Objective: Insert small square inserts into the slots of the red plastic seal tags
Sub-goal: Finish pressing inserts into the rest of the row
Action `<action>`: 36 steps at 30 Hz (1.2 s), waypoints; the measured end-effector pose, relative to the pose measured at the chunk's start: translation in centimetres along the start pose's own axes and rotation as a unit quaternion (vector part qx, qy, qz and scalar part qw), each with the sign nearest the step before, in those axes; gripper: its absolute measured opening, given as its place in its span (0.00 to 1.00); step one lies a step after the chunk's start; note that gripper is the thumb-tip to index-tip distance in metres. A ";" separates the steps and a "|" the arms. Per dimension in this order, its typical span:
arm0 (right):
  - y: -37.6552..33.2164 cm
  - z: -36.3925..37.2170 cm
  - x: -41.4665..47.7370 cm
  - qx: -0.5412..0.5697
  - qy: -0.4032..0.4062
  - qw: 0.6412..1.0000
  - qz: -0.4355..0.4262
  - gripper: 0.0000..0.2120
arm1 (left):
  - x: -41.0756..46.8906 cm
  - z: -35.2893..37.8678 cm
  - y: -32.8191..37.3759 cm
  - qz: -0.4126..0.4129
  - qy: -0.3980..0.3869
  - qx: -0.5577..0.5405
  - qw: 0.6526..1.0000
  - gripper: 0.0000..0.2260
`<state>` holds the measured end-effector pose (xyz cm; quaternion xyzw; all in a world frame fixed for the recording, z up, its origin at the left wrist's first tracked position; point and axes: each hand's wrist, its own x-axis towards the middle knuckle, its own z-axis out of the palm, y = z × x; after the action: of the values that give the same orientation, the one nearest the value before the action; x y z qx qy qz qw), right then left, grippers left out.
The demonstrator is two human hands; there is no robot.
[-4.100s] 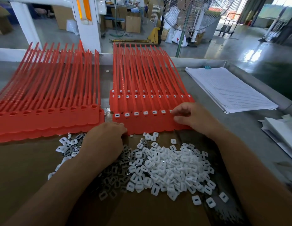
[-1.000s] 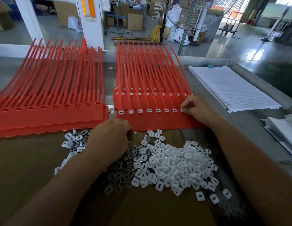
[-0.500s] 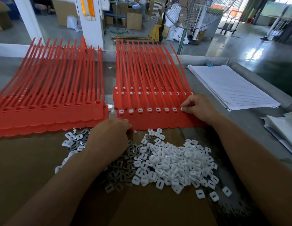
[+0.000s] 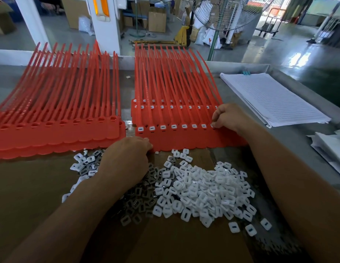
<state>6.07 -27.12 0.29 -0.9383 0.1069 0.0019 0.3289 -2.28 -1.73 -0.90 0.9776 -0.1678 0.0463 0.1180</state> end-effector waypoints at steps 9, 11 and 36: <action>-0.5 -0.5 -0.3 -0.031 -0.013 0.999 -0.002 0.14 | 0.0 0.1 -0.1 -0.001 0.003 0.000 1.000 0.20; 0.0 -0.2 -0.8 0.002 0.008 1.000 -0.027 0.15 | 0.0 0.1 -0.1 -0.003 -0.001 0.000 1.000 0.20; -1.5 -1.8 -7.6 0.034 -0.173 0.957 -0.229 0.09 | 0.2 -0.2 0.1 -0.018 -0.015 -0.004 1.000 0.20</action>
<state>-1.17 -25.57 3.13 -0.9113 -0.1695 0.0849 0.3654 -2.17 -1.85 -0.63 0.9807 -0.1518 0.0286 0.1197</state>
